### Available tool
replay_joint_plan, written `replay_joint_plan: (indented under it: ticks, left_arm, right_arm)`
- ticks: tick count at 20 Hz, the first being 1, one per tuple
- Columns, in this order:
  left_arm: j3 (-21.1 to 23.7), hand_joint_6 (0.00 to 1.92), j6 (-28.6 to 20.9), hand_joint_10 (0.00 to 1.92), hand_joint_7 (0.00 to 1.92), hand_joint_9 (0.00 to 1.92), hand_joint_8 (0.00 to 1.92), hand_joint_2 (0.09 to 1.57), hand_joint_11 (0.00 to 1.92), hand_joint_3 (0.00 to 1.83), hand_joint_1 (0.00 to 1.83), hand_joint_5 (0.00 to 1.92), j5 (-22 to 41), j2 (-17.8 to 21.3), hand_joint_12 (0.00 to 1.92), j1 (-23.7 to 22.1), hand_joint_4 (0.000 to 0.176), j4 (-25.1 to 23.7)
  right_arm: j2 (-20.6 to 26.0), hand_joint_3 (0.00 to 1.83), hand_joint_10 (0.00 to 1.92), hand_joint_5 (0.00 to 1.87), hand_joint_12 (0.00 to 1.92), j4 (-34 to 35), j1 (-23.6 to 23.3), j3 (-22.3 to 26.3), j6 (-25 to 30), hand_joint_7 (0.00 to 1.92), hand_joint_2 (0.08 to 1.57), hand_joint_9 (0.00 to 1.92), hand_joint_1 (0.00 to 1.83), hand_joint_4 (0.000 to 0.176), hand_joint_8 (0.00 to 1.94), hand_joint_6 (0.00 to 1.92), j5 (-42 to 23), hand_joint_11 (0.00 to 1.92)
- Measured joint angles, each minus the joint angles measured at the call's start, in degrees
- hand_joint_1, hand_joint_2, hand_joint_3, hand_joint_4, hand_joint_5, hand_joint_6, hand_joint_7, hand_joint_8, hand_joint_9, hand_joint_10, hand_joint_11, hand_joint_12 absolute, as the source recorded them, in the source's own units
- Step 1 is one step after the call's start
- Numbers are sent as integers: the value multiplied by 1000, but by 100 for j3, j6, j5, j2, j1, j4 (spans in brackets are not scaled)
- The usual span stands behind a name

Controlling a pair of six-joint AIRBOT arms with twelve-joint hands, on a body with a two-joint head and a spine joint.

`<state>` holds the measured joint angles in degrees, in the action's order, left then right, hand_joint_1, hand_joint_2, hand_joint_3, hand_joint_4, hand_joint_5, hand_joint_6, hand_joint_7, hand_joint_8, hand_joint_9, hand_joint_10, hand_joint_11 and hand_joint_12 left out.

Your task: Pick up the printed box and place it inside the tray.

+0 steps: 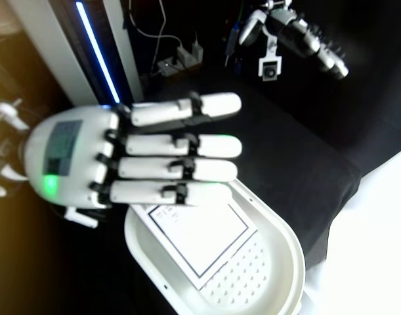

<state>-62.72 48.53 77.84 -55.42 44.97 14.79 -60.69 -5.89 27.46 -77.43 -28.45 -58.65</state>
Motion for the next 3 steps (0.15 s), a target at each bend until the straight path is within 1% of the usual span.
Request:
replay_joint_plan:
  ticks: [3]
  left_arm:
    - [52,0,94,0,64,0,5,1002,0,0,230,0,94,44,0,15,176,31]
  right_arm:
    - [39,1,0,0,22,-24,68,96,-2,0,719,0,603,176,0,0,-142,33]
